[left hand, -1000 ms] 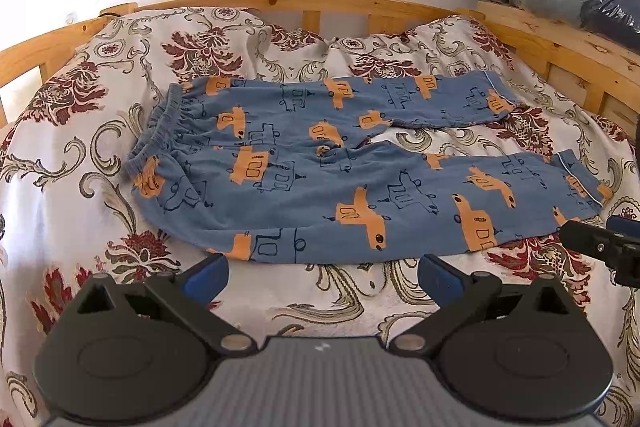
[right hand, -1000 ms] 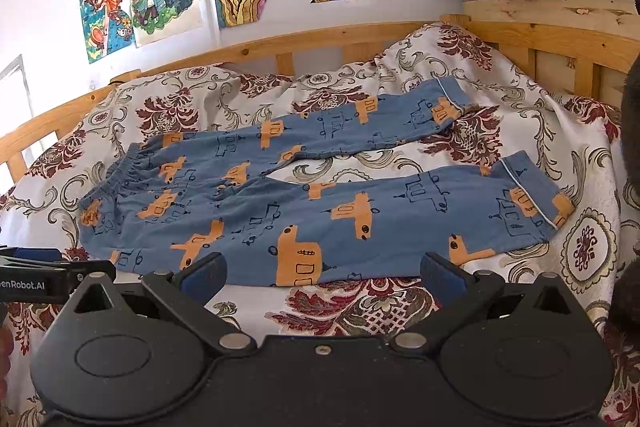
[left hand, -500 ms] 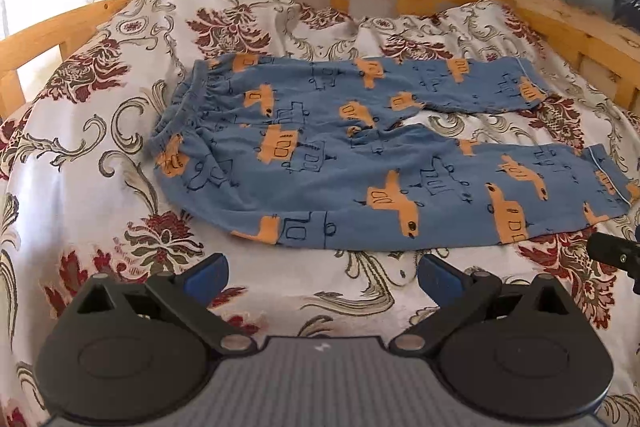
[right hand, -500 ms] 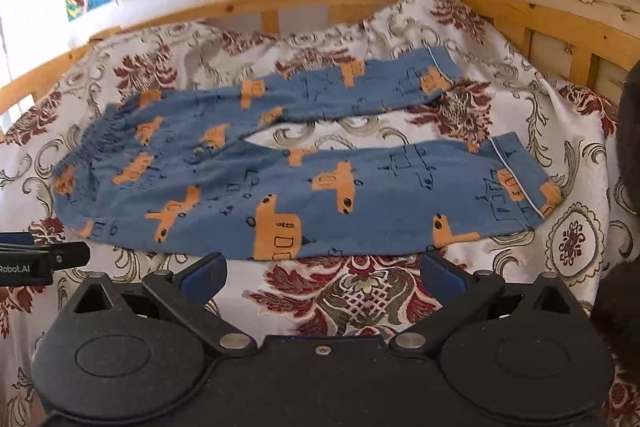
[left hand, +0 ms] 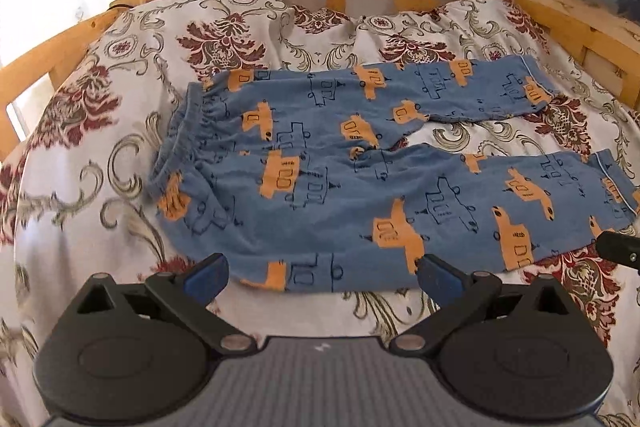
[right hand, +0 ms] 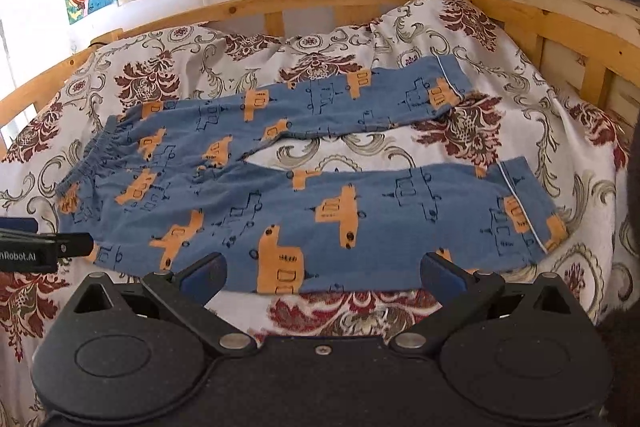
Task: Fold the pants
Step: 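Grasp the pant leg cuffs with the left gripper while the right gripper grasps beside it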
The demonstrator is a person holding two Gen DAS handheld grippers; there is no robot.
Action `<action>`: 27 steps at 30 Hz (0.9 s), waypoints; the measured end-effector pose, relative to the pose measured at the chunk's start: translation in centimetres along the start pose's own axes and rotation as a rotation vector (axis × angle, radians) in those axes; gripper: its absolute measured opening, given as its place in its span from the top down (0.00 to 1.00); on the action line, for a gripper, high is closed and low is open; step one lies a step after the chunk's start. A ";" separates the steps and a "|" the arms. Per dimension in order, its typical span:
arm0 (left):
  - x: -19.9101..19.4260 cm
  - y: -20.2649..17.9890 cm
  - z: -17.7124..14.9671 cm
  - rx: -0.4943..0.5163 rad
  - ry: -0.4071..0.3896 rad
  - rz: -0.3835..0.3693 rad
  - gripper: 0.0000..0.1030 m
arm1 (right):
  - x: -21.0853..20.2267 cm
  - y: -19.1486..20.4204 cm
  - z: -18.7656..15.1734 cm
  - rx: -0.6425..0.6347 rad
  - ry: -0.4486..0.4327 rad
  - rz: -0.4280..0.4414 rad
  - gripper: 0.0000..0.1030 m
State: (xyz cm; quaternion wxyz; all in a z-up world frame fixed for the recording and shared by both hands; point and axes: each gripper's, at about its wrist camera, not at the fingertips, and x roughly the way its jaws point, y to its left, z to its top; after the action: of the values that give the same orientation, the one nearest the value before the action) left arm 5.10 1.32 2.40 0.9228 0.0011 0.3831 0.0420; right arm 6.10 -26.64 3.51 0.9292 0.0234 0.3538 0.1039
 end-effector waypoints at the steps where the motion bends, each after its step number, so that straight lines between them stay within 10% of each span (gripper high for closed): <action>1: 0.2 0.0 0.6 0.008 0.009 0.001 0.00 | 0.2 -0.2 0.3 -0.005 0.000 0.003 0.01; 11: 4.2 0.2 9.5 0.237 0.058 0.080 0.00 | 4.9 -2.1 6.5 -0.161 0.031 0.063 0.01; 27: 20.8 2.2 22.9 0.343 -0.025 -0.074 0.00 | 25.7 -1.5 21.2 -0.642 0.067 0.221 0.03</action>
State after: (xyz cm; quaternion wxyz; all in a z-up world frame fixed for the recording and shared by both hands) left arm 35.74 5.84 3.96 0.9146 0.1451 0.3730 -0.0578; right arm 39.13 -22.12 2.49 0.8602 -0.2356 0.3287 0.3108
